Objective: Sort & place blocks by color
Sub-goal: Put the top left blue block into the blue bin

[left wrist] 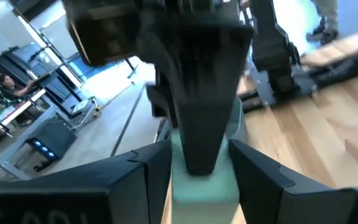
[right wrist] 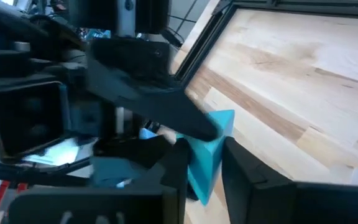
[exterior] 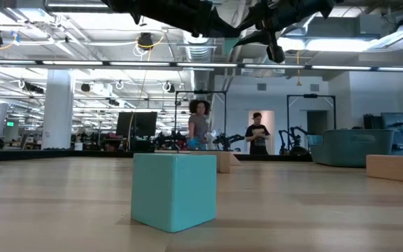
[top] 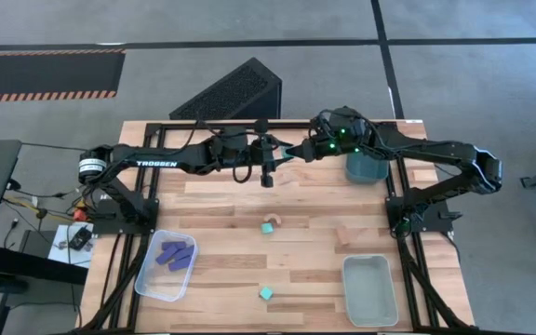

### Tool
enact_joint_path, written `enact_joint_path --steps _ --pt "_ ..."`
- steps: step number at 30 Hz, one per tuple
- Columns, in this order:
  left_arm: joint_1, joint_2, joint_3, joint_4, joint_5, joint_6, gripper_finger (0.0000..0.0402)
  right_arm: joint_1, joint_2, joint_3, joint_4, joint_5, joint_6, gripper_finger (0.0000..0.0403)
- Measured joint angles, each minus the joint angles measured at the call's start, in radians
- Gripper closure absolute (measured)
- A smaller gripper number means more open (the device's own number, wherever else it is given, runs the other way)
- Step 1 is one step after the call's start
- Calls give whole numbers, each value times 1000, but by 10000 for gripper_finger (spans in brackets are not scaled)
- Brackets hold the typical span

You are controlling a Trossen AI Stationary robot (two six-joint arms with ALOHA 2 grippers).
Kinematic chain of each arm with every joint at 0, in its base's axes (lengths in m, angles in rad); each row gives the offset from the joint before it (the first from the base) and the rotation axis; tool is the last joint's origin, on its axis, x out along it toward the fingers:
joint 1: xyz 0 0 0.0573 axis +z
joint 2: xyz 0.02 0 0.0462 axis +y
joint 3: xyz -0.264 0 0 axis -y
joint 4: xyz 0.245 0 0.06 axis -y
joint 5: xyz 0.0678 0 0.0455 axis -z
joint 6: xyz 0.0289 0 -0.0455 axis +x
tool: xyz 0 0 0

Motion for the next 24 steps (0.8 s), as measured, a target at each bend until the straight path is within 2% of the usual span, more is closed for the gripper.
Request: enact_joint_path --steps 9,14,16,20,24 --pt "0 -2 2 -20 -128 -80 221 -9 -5 -3 -63 70 -27 326" --pt "5 -2 2 -106 -204 -95 200 -63 -53 -2 -296 161 -86 327" --pt "20 -2 2 -142 -181 -131 197 -84 -80 -2 -405 211 -112 327" --pt "84 24 1 -226 -46 -288 203 -135 -128 -1 -670 341 -160 327" --pt "137 72 2 -254 3 -447 215 -201 -130 -4 -925 498 -165 327"
